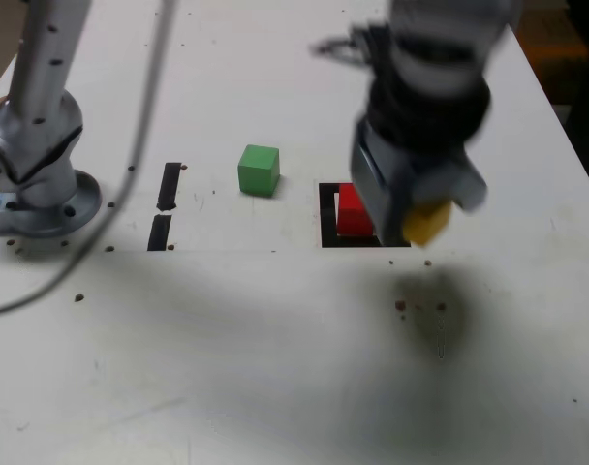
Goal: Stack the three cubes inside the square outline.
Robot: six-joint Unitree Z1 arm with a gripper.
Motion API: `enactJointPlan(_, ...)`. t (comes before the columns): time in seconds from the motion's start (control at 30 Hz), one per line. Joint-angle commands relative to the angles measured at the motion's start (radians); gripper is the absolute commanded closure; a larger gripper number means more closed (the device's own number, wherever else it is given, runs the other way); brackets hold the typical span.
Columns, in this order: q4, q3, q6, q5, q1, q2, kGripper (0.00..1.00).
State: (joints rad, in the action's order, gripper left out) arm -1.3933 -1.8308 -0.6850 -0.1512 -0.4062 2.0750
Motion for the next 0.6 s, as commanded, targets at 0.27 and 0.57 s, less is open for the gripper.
enactJointPlan(0.27, 0.055, 0.213, 0.383, -0.030, 0.065, -0.192, 0.83)
enactJointPlan(0.57, 0.111, 0.294, 0.651, -0.042, 0.104, -0.223, 0.83)
